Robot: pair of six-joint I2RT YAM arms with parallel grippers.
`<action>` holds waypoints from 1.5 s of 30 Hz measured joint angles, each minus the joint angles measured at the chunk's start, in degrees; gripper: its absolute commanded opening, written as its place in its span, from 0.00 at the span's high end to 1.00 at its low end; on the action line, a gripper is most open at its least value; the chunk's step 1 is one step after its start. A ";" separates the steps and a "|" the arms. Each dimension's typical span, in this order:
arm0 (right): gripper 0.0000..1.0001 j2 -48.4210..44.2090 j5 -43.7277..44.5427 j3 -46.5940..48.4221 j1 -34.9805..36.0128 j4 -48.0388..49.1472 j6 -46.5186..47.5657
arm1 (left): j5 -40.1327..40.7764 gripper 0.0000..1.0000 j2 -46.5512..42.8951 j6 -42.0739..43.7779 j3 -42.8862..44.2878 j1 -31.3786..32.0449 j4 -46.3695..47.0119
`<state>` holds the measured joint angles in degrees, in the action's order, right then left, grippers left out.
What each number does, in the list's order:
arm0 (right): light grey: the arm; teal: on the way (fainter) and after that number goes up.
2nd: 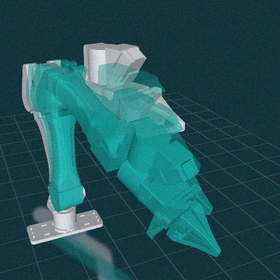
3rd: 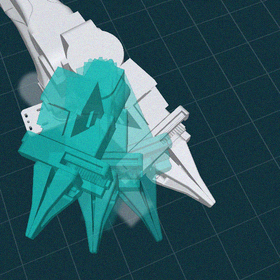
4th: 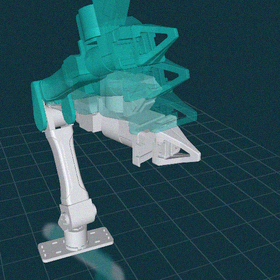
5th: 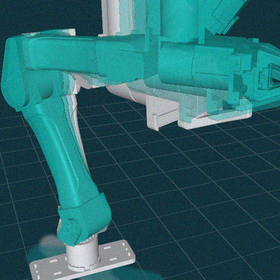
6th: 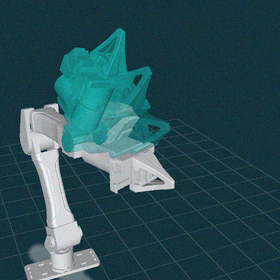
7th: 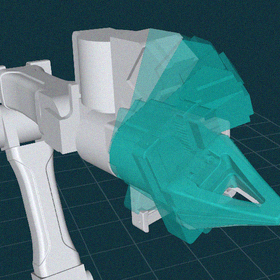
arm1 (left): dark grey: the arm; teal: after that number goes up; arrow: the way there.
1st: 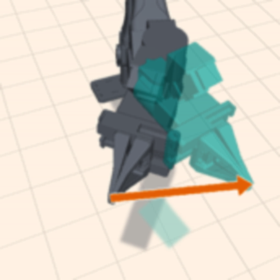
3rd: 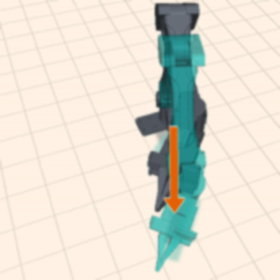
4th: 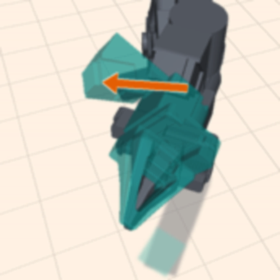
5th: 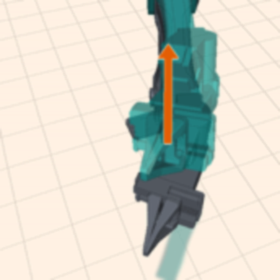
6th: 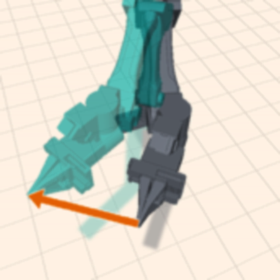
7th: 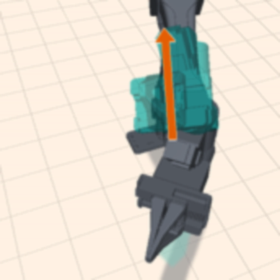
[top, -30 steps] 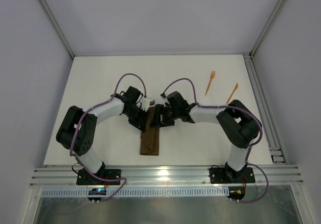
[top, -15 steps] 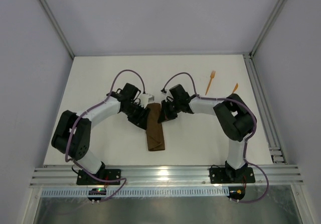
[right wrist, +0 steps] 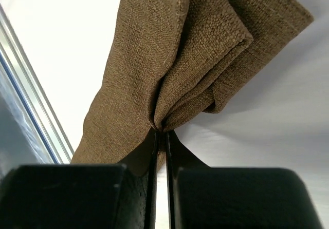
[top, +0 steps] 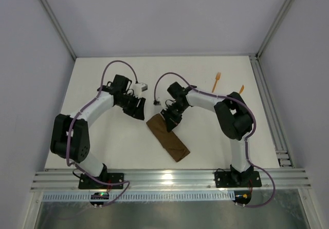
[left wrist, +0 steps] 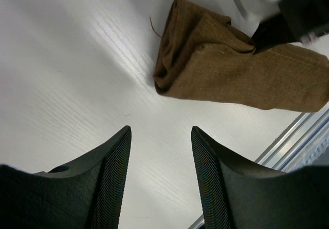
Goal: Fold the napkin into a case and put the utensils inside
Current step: Fold the 2/3-rectangle-folded napkin at the center of the board, then stuff the top corner of the smaller-rectangle-folded napkin into the folded napkin.
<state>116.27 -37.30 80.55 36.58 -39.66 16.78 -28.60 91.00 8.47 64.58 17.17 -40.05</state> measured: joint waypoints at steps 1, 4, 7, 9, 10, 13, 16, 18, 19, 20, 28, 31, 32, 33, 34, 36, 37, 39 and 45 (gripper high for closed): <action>0.92 -0.11 -0.22 -0.35 0.37 -1.49 2.62 | -0.44 0.47 0.44 0.13 -0.20 0.04 0.13; 0.92 -0.79 -1.55 -1.90 1.60 -5.29 9.46 | -1.81 0.46 1.99 -0.04 -1.20 0.24 0.74; 0.92 -0.85 -2.69 -2.29 2.93 -8.09 14.73 | -2.60 0.46 3.50 -0.76 -2.05 0.48 1.75; 0.92 -0.92 -3.21 -2.89 3.58 -8.52 16.94 | -2.78 0.46 4.13 -1.40 -2.58 0.98 2.84; 0.92 -0.98 -3.39 -3.28 3.87 -8.31 17.57 | -3.02 0.46 4.37 -1.99 -3.08 1.46 3.61; 0.92 -3.04 -3.45 -7.15 4.20 -5.33 18.38 | -5.62 0.43 4.61 -3.85 -5.68 2.82 6.12; 0.92 -6.08 -3.43 -10.49 4.17 -2.86 18.49 | -8.66 0.38 4.48 -5.33 -9.31 3.56 8.33; 0.92 -7.04 -3.45 -10.97 4.13 -1.81 18.47 | -10.03 0.36 4.37 -5.49 -10.67 3.89 8.39; 0.92 -7.17 -3.45 -10.97 4.13 -1.03 18.45 | -10.75 0.34 4.37 -5.49 -10.95 4.04 8.39; 0.91 -7.17 -3.43 -10.95 4.11 -0.07 18.38 | -11.43 0.33 4.39 -5.46 -11.06 4.17 8.39; 0.89 -6.71 -4.02 -10.62 2.69 2.93 16.87 | -13.88 0.34 4.39 -6.38 -11.13 4.22 9.88; 0.89 -6.34 -4.37 -10.43 2.29 3.54 16.41 | -13.35 0.38 4.37 -6.54 -10.62 3.32 9.99; 0.89 -6.21 -4.44 -10.34 2.19 3.61 16.28 | -13.14 0.39 4.37 -6.54 -10.14 2.49 9.99; 0.89 -6.05 -4.50 -10.23 2.12 3.63 16.24 | -12.76 0.39 4.26 -6.47 -9.46 1.33 10.08; 0.89 -5.90 -4.50 -10.05 1.99 3.63 16.15 | -12.41 0.41 3.96 -5.92 -8.79 0.17 10.25; 0.89 -5.62 -4.68 -9.86 1.90 3.67 16.04 | -11.76 0.41 2.78 -4.04 -7.65 -1.49 10.27; 0.89 -5.53 -4.79 -9.86 1.84 3.67 16.04 | -11.65 0.41 2.01 -2.64 -7.06 -1.84 10.08; 0.89 -5.46 -5.01 -9.84 1.79 3.74 16.02 | -11.45 0.34 1.31 1.38 -5.55 -0.94 8.96; 0.89 -5.22 -6.40 -9.73 1.40 4.04 16.22 | -8.92 0.31 1.49 8.35 -6.45 6.47 5.84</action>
<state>111.04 -43.70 70.83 37.98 -35.62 32.99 -37.52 92.49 16.82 58.13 23.64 -34.22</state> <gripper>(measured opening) 0.112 0.683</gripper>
